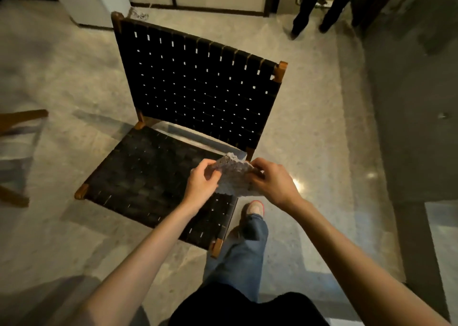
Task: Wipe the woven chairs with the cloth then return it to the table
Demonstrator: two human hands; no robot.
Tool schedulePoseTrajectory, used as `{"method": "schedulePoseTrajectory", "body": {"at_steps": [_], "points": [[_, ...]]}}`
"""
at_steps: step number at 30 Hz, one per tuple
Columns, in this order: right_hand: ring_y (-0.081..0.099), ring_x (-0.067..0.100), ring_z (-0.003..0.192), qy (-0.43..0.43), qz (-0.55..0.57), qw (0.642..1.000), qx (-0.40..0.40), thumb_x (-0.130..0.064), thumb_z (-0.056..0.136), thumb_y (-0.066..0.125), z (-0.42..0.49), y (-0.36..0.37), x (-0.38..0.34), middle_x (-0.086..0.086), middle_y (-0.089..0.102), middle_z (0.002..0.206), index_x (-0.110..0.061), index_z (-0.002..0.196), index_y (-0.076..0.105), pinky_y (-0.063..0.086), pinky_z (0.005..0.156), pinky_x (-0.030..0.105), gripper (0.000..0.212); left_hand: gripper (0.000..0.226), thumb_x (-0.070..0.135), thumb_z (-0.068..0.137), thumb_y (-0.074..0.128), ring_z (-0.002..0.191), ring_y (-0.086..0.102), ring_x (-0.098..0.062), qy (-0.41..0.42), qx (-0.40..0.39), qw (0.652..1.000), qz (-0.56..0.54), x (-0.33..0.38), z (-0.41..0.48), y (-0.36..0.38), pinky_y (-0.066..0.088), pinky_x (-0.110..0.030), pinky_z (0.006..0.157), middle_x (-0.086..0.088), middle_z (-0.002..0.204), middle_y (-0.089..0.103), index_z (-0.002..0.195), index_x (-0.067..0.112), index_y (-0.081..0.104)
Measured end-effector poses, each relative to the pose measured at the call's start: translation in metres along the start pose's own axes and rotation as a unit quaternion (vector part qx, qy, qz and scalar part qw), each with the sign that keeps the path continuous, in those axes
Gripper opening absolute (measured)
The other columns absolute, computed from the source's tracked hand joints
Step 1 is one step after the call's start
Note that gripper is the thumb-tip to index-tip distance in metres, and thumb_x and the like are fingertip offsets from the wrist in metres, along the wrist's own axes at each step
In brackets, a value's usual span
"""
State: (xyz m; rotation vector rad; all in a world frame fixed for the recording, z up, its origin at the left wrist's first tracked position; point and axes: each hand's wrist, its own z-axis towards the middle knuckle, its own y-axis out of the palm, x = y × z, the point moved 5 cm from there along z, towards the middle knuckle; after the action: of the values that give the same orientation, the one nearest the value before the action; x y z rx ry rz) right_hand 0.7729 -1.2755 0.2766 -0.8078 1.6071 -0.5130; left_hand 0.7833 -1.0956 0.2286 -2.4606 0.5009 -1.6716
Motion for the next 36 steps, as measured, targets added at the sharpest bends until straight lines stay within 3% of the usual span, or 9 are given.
{"method": "schedulePoseTrajectory", "body": {"at_steps": [3, 8, 13, 15, 21, 25, 29, 32, 36], "points": [[0.054, 0.011, 0.082, -0.004, -0.003, 1.0, -0.017, -0.02, 0.093, 0.058, 0.037, -0.019, 0.017, -0.005, 0.057, 0.092, -0.013, 0.11, 0.06, 0.042, 0.068, 0.017, 0.018, 0.022, 0.013, 0.094, 0.054, 0.111, 0.056, -0.017, -0.011, 0.024, 0.999, -0.045, 0.014, 0.032, 0.019, 0.052, -0.022, 0.083, -0.013, 0.123, 0.053, 0.115, 0.015, 0.05], [0.05, 0.011, 0.073, -0.024, -0.016, 0.999, -0.026, -0.014, 0.091, 0.061, 0.096, -0.064, 0.039, -0.004, 0.056, 0.086, -0.007, 0.107, 0.06, 0.035, 0.058, 0.007, 0.017, 0.033, 0.019, 0.091, 0.06, 0.115, 0.052, -0.028, -0.035, 0.087, 0.992, -0.085, 0.046, 0.084, 0.049, 0.048, -0.045, 0.096, -0.019, 0.125, 0.049, 0.119, 0.006, 0.049], [0.058, 0.021, 0.075, -0.023, -0.015, 0.999, -0.02, -0.014, 0.09, 0.059, 0.153, -0.101, 0.053, 0.001, 0.06, 0.086, -0.008, 0.103, 0.059, 0.043, 0.062, 0.031, 0.015, 0.021, 0.015, 0.09, 0.063, 0.107, 0.054, -0.022, 0.001, 0.152, 0.981, -0.117, 0.088, 0.135, 0.066, 0.047, -0.019, 0.085, -0.014, 0.117, 0.054, 0.108, 0.009, 0.054], [0.058, 0.011, 0.067, -0.021, 0.001, 1.0, -0.02, -0.017, 0.09, 0.06, 0.169, -0.107, 0.057, -0.004, 0.059, 0.081, -0.012, 0.099, 0.054, 0.047, 0.058, 0.027, 0.012, 0.019, 0.014, 0.089, 0.063, 0.109, 0.052, -0.017, -0.001, 0.155, 0.979, -0.135, 0.098, 0.154, 0.07, 0.044, -0.008, 0.08, -0.01, 0.119, 0.053, 0.106, 0.015, 0.054], [0.059, -0.001, 0.072, -0.026, 0.066, 0.996, -0.056, -0.015, 0.093, 0.057, 0.214, -0.115, 0.077, -0.014, 0.057, 0.085, -0.019, 0.106, 0.054, 0.051, 0.063, 0.019, 0.014, 0.028, -0.002, 0.091, 0.054, 0.118, 0.054, -0.017, -0.105, 0.136, 0.912, -0.372, 0.104, 0.205, 0.091, 0.047, -0.027, 0.097, -0.005, 0.12, 0.059, 0.112, 0.016, 0.061], [0.057, 0.007, 0.079, -0.064, 0.072, 0.988, -0.123, -0.014, 0.095, 0.052, 0.236, -0.12, 0.084, -0.001, 0.06, 0.089, -0.015, 0.095, 0.057, 0.048, 0.067, 0.022, 0.006, 0.052, -0.015, 0.085, 0.048, 0.116, 0.05, -0.009, -0.087, 0.149, 0.96, -0.222, 0.09, 0.214, 0.098, 0.047, -0.022, 0.092, 0.01, 0.117, 0.052, 0.122, 0.022, 0.051], [0.054, 0.029, 0.081, -0.153, 0.063, 0.96, -0.224, -0.004, 0.094, 0.048, 0.253, -0.133, 0.082, 0.016, 0.058, 0.088, -0.001, 0.094, 0.056, 0.044, 0.071, 0.039, 0.009, 0.052, 0.006, 0.083, 0.069, 0.105, 0.053, -0.008, -0.153, 0.081, 0.977, -0.124, 0.075, 0.212, 0.133, 0.047, -0.012, 0.076, -0.001, 0.124, 0.056, 0.13, 0.016, 0.046], [0.054, 0.028, 0.082, -0.17, 0.081, 0.945, -0.268, 0.0, 0.095, 0.044, 0.264, -0.146, 0.088, 0.014, 0.057, 0.089, 0.003, 0.102, 0.054, 0.046, 0.076, 0.041, 0.012, 0.033, 0.023, 0.085, 0.07, 0.086, 0.057, -0.015, -0.188, 0.111, 0.975, -0.049, 0.066, 0.199, 0.153, 0.047, -0.025, 0.075, -0.009, 0.096, 0.064, 0.111, 0.005, 0.059], [0.055, 0.018, 0.077, -0.157, 0.055, 0.953, -0.254, 0.0, 0.095, 0.045, 0.279, -0.142, 0.104, 0.002, 0.055, 0.086, -0.002, 0.114, 0.049, 0.046, 0.069, 0.036, 0.019, 0.021, 0.027, 0.089, 0.064, 0.063, 0.056, -0.004, -0.192, 0.175, 0.963, -0.078, 0.066, 0.161, 0.159, 0.042, -0.016, 0.056, 0.0, 0.066, 0.059, 0.074, 0.013, 0.061]]}}
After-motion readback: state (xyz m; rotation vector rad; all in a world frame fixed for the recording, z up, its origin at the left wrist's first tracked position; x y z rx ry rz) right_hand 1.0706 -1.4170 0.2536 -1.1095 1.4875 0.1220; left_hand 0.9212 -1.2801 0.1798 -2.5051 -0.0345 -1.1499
